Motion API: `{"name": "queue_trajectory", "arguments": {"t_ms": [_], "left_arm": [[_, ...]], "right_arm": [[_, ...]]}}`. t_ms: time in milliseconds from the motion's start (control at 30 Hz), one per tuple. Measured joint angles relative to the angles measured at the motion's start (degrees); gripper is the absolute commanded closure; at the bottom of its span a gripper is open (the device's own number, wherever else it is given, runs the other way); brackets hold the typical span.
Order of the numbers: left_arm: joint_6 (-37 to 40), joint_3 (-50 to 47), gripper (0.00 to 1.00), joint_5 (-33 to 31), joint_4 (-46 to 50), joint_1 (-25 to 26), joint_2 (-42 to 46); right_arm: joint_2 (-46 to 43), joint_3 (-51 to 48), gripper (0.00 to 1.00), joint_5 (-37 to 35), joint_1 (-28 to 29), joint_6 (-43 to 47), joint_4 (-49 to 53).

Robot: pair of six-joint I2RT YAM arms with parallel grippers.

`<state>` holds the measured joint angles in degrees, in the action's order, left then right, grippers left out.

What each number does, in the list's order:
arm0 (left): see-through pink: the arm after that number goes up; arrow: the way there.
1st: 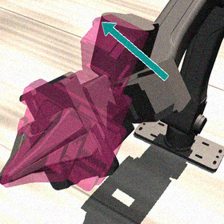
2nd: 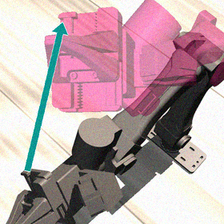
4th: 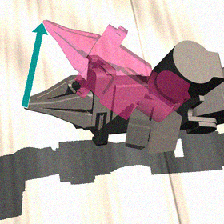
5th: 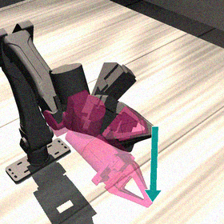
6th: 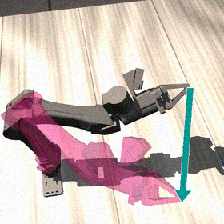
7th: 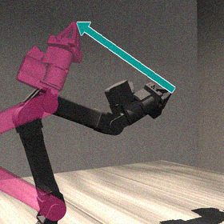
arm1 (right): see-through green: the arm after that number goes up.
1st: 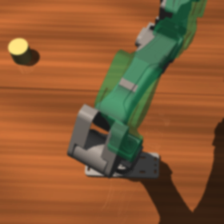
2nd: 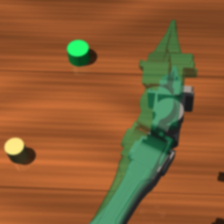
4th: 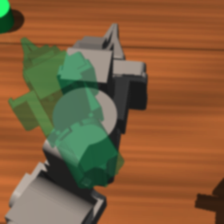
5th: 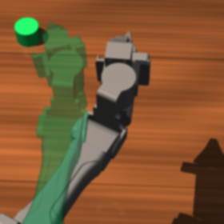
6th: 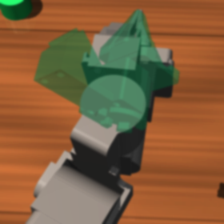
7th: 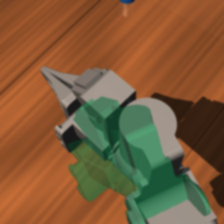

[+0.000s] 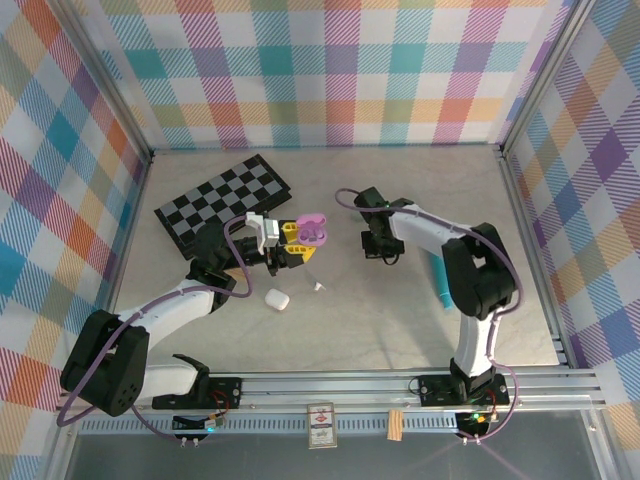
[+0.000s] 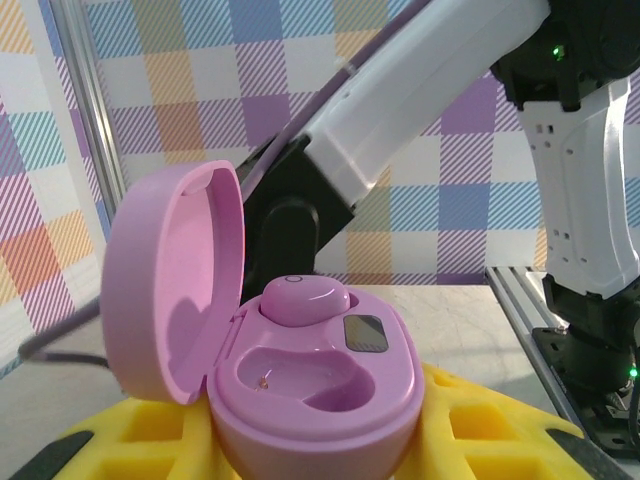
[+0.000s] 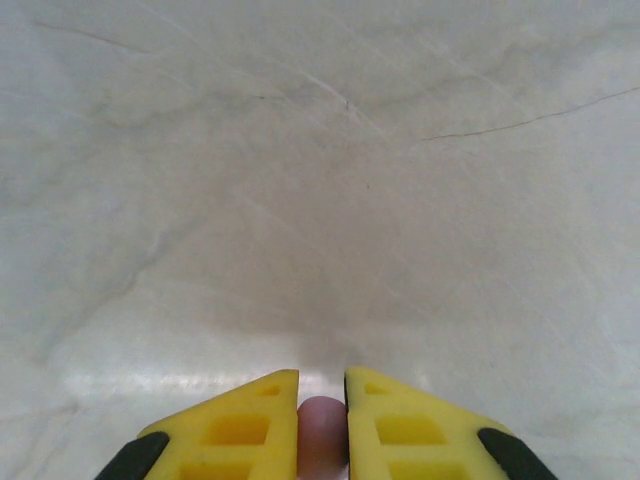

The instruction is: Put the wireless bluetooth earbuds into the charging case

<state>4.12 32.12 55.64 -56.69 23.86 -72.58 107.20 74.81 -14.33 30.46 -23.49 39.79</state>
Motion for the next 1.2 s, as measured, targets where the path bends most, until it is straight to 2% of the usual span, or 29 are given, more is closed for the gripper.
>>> {"name": "queue_trajectory", "arguments": {"t_ms": [267, 433, 600, 867, 1200], "left_arm": [[1.6, 0.0, 0.70, -1.8, 1.5, 0.4, -0.1], [3.1, 1.2, 0.70, -5.3, 1.5, 1.7, -2.1], [4.3, 1.9, 0.70, -10.6, 1.0, 3.2, -4.0], [5.2, 2.8, 0.70, -15.0, 0.6, 5.0, -6.5], [6.1, 3.8, 0.70, -16.3, 0.4, 6.2, -8.0]], "right_arm": [[-18.4, -4.6, 0.83, 6.1, 0.0, -1.5, -4.9], [-28.8, -6.1, 0.83, 12.3, 0.0, -2.7, -9.1], [-35.5, -6.5, 0.83, 20.6, 0.0, -3.8, -14.0], [-39.3, -6.6, 0.84, 28.9, 3.1, -5.2, -20.6], [-35.4, -6.4, 0.84, 31.6, 8.9, -7.2, -26.6]]}}
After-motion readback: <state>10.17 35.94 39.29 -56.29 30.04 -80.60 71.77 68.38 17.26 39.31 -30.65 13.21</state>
